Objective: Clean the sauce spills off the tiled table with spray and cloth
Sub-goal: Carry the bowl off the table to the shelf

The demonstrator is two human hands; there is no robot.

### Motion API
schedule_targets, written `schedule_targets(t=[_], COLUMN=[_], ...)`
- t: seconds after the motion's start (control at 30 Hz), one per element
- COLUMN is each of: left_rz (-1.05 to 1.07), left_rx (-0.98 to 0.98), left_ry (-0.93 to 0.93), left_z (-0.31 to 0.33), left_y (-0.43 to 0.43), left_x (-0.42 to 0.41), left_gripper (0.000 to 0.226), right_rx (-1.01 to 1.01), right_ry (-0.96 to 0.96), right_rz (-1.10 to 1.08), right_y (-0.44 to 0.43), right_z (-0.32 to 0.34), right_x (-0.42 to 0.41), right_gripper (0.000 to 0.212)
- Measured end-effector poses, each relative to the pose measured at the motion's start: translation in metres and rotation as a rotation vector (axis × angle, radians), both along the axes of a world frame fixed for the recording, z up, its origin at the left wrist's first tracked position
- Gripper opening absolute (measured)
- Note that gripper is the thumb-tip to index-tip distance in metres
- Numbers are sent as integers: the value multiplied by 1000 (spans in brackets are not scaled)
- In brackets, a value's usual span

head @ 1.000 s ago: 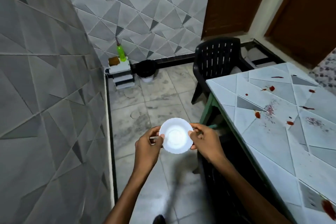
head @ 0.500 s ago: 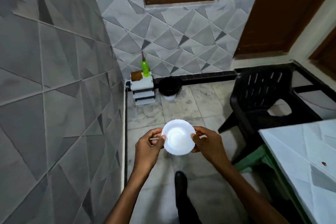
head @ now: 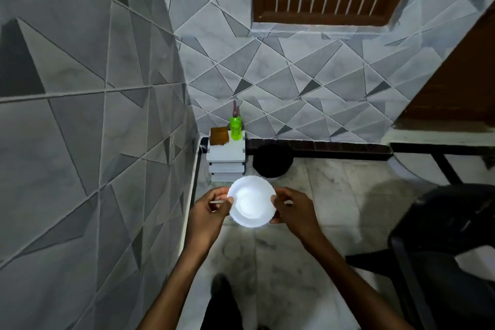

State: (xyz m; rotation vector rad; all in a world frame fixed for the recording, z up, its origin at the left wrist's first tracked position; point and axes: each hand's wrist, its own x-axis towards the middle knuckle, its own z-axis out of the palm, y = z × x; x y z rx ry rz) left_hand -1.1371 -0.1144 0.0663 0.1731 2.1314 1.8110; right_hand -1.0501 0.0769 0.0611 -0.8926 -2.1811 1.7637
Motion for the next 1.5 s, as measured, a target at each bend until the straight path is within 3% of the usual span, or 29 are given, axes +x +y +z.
schedule_targets(t=[0.17,0.33,0.47,0.73,0.8,1.07,1.2,1.5], left_rz=[2,-101,-124,-46,-27,19,0,-149], left_rx=[-20,-126,-192,-309,-339,-393,-440,-573], left_ry=[-125,-202,-265,-318,-330,-468,-472,-477], left_z=[-36,-80,-112,-218,-260,-444,-516,-577], left_y=[38,74,108,166,175,188,185,182], left_x=[-126,-249,-346,-497,-526,-613,-645,-693], left_gripper=[22,19,19,19,18,23,26,32], right_rx=[6,145,227,125,64,-40,-45,-21], right_ry=[-29,-75,-133,-277,-333,-506,-527,-595], right_rz=[-6,23,61,94,86,92,108,102], right_y=[35,66,95,146,155,166,155,142], right_z=[-29,-69,-108,-220,-265,-452,-525,-579], right_x=[-121,-234,-325,-482,-515,-597,-630,-670], right_gripper=[12,15,36,22,11,26,11,16])
